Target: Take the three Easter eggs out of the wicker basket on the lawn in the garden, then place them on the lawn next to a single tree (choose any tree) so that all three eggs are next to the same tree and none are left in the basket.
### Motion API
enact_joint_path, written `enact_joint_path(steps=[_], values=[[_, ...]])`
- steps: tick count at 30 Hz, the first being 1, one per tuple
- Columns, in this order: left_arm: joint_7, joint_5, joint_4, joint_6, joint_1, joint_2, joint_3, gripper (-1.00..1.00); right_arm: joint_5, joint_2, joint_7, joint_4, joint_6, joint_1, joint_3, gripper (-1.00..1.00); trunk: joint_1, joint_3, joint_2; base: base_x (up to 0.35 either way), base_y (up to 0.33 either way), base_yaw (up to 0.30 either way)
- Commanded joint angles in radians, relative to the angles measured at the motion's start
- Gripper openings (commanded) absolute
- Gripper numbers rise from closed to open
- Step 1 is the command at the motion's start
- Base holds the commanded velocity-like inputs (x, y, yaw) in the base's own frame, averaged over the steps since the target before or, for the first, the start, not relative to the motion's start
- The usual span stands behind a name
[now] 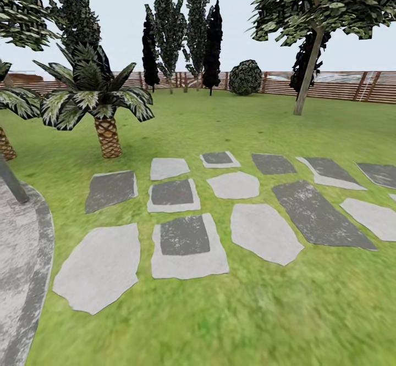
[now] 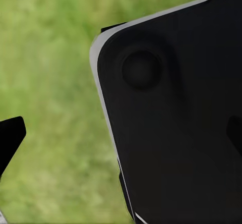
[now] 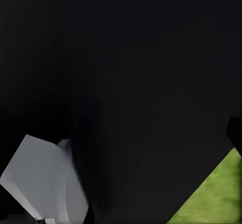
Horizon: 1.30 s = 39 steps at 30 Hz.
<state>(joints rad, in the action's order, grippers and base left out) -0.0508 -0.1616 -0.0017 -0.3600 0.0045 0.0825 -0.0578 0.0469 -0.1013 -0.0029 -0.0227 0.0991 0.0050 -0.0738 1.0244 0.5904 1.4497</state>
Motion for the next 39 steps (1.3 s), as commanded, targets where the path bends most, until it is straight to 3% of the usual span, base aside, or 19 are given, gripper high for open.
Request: enact_joint_path(steps=[1,13,39], values=[[0.000,-0.001,0.000,-0.004,0.000,0.000,-0.005,1.00,0.005,0.003,0.000,-0.001,0.006,0.000,-0.008,1.00,0.001,0.000,0.000,0.291,-0.160,0.000],[0.000,-0.001,0.000,-0.004,0.000,0.000,-0.005,1.00,-0.002,0.057,0.000,0.004,0.005,0.000,-0.008,1.00,0.001,0.000,0.000,0.292,-0.116,0.000],[0.000,-0.001,0.000,-0.004,0.000,0.000,-0.005,1.00,-0.002,0.063,0.000,0.003,0.005,0.000,-0.005,1.00,0.001,0.000,0.000,0.303,-0.014,0.000]])
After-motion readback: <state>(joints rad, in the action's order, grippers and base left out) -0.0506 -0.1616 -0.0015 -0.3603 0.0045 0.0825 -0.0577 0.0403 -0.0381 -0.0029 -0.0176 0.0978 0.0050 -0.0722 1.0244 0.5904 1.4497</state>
